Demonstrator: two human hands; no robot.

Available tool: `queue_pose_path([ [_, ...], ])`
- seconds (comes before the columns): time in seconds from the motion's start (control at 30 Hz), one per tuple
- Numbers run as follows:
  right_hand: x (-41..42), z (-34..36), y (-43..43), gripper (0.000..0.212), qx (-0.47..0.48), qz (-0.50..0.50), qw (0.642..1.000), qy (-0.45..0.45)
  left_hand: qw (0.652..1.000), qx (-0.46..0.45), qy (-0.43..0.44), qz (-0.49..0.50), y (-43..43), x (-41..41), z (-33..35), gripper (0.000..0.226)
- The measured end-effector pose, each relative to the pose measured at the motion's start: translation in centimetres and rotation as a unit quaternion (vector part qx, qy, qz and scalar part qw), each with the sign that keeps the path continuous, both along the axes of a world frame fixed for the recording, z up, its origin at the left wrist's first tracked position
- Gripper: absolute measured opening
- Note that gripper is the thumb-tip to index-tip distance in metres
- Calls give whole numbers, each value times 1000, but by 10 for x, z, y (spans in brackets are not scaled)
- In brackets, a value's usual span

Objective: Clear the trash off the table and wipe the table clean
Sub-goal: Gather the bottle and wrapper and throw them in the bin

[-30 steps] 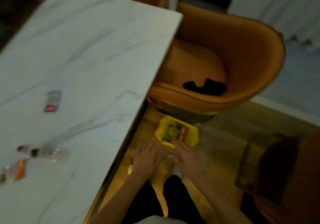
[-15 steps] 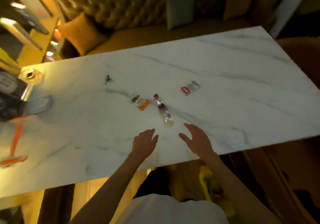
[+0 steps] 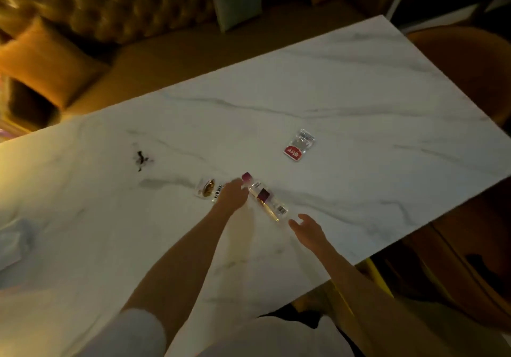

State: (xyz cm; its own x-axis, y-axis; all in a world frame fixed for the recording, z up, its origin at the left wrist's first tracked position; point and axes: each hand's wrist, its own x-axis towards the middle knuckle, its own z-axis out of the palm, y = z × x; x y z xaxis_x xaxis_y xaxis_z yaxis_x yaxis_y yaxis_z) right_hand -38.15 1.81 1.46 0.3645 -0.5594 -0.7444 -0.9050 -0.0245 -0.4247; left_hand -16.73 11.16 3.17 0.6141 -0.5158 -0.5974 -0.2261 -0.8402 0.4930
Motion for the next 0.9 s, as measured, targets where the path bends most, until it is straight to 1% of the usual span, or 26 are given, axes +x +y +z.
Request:
queue_pose_path([
  [0.1,15,-22,4,66,63,-100,993,-9,999,-21,18,18,-28,30,-12,40],
  [0.13,19,-28,6,68,91,-148,985,-20,999,-21,27,13,-34,36,-21,43],
  [0.2,27,-30,10,65,131,-231,963,-44,999,-17,48,-2,-42,45,-35,47],
  [0.23,33,-27,11,62,143,-257,954,-53,998,-10,57,-12,-44,48,-41,47],
  [0.33,47,-25,15,62,166,-308,934,-71,995,-13,86,-41,-44,55,-59,33],
  [0.37,50,-25,16,61,179,-327,924,-85,994,-18,96,-39,-41,56,-66,31],
  [0.43,52,-21,17,51,195,-357,908,-101,991,-38,129,3,-37,56,-80,37],
  [0.5,51,-16,16,39,202,-377,897,-113,972,-58,205,94,-33,57,-82,45],
  [0.53,49,-15,15,35,194,-374,900,-114,958,-73,242,133,-31,56,-82,45],
  [0.6,43,-13,11,34,174,-367,907,-113,937,-100,285,176,-27,53,-77,36],
  [0.67,34,-9,6,40,154,-372,908,-115,927,-128,287,203,-24,49,-71,23],
  [0.73,20,-1,0,45,134,-362,912,-141,921,-151,273,233,-20,42,-59,17],
  [0.77,10,4,-4,46,129,-362,909,-159,914,-167,280,243,-19,36,-52,13],
  [0.8,-2,8,-8,46,127,-364,905,-179,904,-183,298,248,-17,29,-43,10],
  [0.87,-28,17,-17,44,132,-369,895,-211,882,-193,362,233,-14,11,-29,4],
  [0.9,-42,23,-21,42,136,-366,892,-229,876,-191,383,225,-13,-1,-21,9],
])
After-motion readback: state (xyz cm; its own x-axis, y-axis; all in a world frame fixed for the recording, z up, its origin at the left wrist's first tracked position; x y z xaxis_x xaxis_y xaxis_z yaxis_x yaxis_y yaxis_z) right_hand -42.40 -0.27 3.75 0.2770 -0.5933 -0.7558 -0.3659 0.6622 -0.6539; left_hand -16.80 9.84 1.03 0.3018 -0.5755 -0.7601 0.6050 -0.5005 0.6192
